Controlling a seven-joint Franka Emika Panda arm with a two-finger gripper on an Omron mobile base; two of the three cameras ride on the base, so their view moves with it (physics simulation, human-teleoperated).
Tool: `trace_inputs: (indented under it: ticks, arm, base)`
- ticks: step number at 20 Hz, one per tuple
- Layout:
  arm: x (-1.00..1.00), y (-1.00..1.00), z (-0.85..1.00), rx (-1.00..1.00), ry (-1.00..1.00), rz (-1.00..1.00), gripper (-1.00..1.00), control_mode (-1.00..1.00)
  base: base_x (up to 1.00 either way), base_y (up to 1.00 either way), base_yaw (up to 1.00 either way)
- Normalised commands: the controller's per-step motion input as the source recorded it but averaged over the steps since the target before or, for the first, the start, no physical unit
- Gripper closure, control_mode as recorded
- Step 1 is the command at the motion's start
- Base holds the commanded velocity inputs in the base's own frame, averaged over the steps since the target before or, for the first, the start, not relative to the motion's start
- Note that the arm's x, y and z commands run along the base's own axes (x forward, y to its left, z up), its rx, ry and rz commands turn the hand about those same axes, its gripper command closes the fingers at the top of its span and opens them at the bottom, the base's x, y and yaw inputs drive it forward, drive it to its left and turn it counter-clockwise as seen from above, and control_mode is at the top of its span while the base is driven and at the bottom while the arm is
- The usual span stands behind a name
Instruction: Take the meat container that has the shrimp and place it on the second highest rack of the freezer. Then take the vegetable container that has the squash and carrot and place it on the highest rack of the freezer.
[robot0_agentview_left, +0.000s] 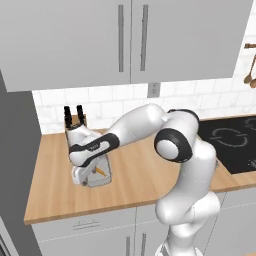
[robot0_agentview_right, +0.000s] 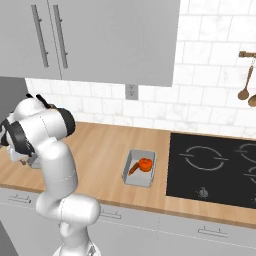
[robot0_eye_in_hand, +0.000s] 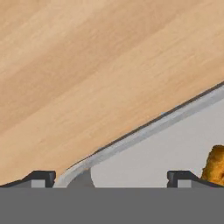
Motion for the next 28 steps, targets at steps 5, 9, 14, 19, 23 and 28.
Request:
trace_inputs:
  ticks: [5, 9, 14, 19, 23, 28]
  arm:
    - [0.07, 0.00, -0.53, 0.00, 0.00, 0.01, -1.00, -1.00]
    - [0.05, 0.00, -0.51, 0.00, 0.00, 0.02, -1.00, -1.00]
    - [0.00, 0.00, -0.50, 0.00, 0.00, 0.02, -1.00, -1.00]
    - [0.02, 0.01, -0.48, 0.00, 0.00, 0.00, 1.00, -1.00]
    - [0.00, 0.00, 0.00, 0.00, 0.00, 0.00, 1.00, -1.00]
    - [0.00, -0.01, -0.01, 0.00, 0.00, 0.00, 1.00, -1.00]
  base:
    - [0.00, 0.00, 0.00]
    - [0.00, 0.00, 0.00]
    - [0.00, 0.00, 0.00]
    - [0.00, 0.00, 0.00]
    - [0.00, 0.00, 0.00]
    - [0.00, 0.00, 0.00]
